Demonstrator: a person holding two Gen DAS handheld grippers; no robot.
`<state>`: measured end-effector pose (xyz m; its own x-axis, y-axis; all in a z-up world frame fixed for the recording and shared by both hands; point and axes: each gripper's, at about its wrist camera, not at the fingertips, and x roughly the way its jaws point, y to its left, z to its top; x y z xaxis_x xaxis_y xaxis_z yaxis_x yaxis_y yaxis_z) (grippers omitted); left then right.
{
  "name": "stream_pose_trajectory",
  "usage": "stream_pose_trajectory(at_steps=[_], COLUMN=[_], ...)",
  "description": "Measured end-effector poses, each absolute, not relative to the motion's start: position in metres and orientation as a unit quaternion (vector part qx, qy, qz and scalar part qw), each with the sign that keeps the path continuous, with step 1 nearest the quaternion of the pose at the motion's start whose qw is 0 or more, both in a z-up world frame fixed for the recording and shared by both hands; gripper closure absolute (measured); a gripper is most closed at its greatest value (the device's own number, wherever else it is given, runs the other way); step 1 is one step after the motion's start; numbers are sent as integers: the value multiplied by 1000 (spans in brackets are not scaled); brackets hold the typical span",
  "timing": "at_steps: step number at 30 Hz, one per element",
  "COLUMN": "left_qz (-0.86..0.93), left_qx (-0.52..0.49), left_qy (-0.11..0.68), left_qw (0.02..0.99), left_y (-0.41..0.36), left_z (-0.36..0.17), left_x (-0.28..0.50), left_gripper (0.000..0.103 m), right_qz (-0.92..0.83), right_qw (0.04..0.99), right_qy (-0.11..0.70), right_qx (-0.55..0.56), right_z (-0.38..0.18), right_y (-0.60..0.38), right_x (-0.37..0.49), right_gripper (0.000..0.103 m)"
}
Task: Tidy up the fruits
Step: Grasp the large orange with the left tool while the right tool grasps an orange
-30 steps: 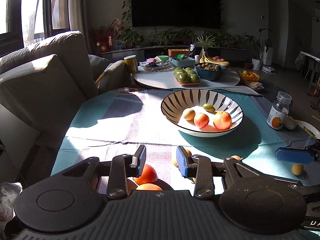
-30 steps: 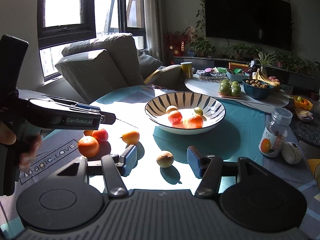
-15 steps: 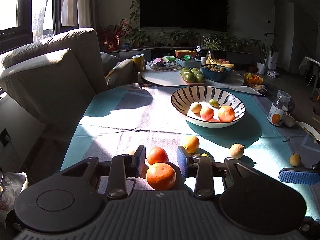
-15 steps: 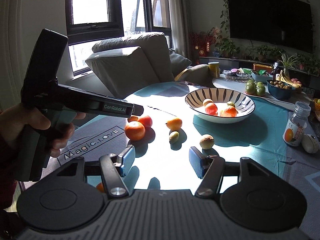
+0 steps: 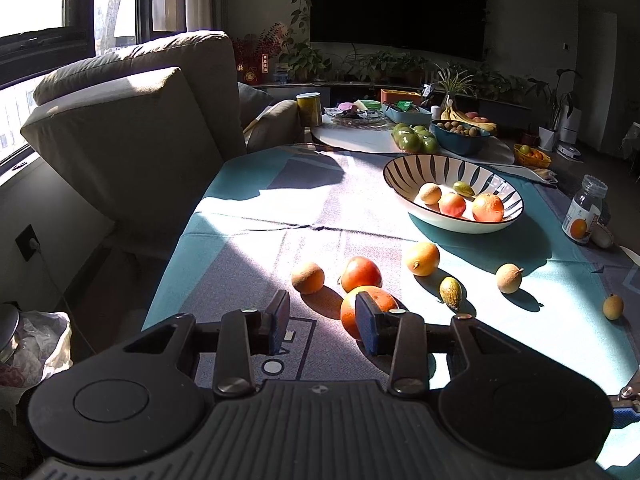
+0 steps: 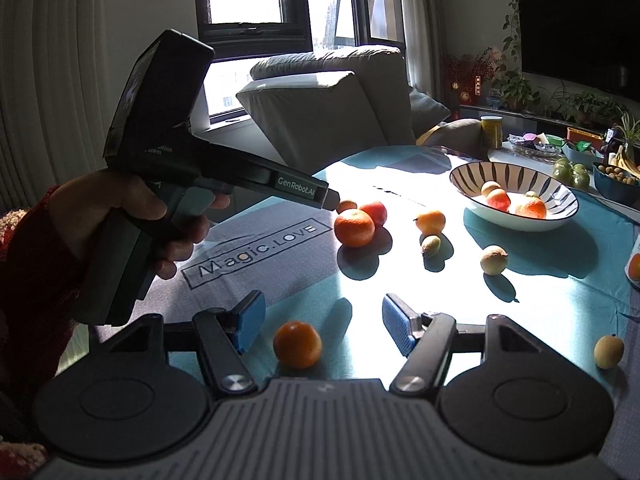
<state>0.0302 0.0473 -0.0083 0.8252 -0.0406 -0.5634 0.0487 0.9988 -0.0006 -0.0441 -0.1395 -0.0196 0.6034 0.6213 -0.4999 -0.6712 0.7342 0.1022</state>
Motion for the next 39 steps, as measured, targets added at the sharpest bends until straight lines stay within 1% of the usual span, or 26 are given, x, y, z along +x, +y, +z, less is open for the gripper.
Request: stream_pose_trajectory(at_steps=[9,14,19,21,22,29,32,39], left_qz=[-32,-49,-52,-52,-53,-52,-58,-61], left_qx=[7,15,28,30,31,41,23,24], left_qy=[295,295,304,306,306,318,325,321], left_qw=[955,954,951,950,950,946,944,945], left_y=[49,41,30,27,25,18,22,18], left_z=[-12,-14,-22,-24,-25,-33,-35,-28], left_x=[25,26,36,42,44,56,59,58], left_gripper=[68,64,63,58,58,58,66,66], right_qz=[365,335,284,267,262,248,244,231], right_qw=[870,884,901,905,906,911,911,915], right_qy=[324,320,327,331,332,331,332,328], right_qx=[-67,-61,-28,-13,-8,7,14,29], right_z=[-41,-37,-34,-34,-33,-32,-32,-28], right_y=[-121,-126,-143,-151,-154,-162,-164,-173], right_x=[-36,-32,-18,-13,-12,-8,-4,8], right_gripper=[18,19,19,19,19,19,19,19])
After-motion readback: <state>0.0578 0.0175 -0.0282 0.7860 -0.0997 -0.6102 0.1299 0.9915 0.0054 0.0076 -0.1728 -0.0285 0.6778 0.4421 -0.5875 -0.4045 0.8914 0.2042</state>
